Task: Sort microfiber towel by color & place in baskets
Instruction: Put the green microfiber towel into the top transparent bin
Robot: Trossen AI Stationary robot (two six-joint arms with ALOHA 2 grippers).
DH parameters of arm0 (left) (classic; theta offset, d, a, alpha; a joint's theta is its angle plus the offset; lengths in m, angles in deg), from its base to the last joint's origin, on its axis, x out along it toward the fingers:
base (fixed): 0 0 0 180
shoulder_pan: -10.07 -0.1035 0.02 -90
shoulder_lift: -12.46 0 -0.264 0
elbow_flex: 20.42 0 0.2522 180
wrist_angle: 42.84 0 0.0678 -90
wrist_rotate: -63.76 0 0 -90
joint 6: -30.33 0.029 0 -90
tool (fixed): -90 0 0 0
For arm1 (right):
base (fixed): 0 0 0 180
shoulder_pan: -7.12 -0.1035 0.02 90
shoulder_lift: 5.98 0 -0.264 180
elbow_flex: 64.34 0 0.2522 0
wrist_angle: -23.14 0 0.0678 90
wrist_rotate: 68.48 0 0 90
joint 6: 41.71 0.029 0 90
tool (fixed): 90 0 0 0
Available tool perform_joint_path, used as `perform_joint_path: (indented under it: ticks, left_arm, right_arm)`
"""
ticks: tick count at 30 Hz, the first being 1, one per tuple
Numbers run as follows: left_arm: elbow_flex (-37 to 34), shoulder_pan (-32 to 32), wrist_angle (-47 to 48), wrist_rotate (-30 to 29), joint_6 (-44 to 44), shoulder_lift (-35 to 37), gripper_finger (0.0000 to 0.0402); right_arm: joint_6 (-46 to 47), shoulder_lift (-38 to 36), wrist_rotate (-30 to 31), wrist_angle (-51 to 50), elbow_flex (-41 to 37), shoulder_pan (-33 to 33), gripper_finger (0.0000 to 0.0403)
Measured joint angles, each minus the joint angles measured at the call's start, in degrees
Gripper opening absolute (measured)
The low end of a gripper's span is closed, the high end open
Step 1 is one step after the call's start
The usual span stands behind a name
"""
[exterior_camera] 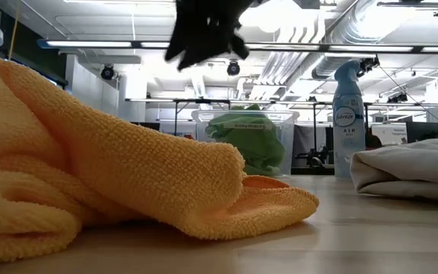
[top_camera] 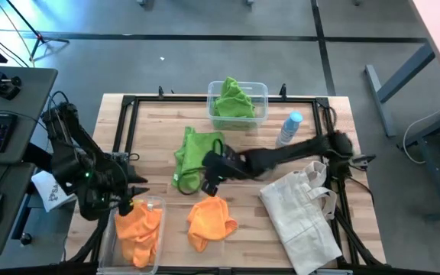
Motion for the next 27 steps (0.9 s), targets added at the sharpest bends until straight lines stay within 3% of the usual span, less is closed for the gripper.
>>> perform_joint_path:
  ticks: [5,13,21,27]
  left_arm:
    - [0.00,-3.34,-0.03,-0.58,0.38,0.51,0.0122]
    - [0.00,-6.35,-0.05,-1.56,-0.22,0.46,0.0122]
    - [0.00,-9.26,-1.53,-3.85,-1.57,0.19,0.0122]
    - [0.00,-12.93,-1.60,-4.12,-1.37,-2.04,0.0122]
  right_arm:
    - [-13.12,8.95,-6.98,-13.52,11.45,4.49,0.0128]
    - [-33.89,17.53,-13.86,-14.50,15.65,8.64,0.0128]
    - [-42.06,21.44,-16.68,-12.70,15.70,11.65,0.0128]
    - [-42.74,23.63,-17.22,-10.48,15.76,13.56,0.0128]
